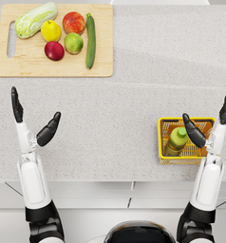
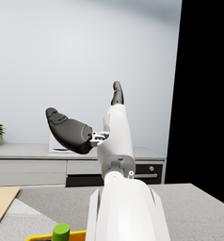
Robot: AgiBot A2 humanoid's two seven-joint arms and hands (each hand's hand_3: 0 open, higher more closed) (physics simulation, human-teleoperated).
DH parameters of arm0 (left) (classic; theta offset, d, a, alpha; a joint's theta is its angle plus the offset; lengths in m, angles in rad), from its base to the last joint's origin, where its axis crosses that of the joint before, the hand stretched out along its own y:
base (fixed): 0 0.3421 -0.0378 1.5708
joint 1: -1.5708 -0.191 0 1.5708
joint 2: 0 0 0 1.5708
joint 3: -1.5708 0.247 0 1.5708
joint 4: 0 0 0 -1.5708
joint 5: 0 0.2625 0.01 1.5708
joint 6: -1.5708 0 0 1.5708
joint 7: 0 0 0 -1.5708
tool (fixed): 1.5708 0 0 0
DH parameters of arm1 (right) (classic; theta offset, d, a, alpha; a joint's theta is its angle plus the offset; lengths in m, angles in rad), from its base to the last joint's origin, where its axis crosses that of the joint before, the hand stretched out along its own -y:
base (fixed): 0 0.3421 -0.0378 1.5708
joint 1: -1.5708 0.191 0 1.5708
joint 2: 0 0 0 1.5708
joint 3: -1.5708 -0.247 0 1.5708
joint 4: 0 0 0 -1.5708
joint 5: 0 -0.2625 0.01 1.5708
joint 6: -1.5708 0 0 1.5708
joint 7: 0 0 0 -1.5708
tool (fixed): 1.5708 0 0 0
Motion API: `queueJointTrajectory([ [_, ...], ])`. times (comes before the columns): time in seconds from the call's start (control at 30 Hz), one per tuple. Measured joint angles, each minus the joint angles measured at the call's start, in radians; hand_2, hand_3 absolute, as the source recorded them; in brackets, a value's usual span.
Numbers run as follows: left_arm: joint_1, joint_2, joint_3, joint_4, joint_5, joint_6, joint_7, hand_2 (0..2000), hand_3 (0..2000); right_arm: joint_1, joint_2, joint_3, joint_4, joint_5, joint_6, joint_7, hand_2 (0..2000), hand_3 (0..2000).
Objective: Pick up the green tea and place it into the yellow basket
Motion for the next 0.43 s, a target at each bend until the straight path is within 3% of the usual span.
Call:
queueJointTrajectory([
  [0.43, -0.017, 0.006, -0.043, 0.053, 0.0, 0.0, 0.0, 0, 0, -0.008, 0.001, -0.023, -0.047, 0.0, -0.002, 0.008, 0, 0],
])
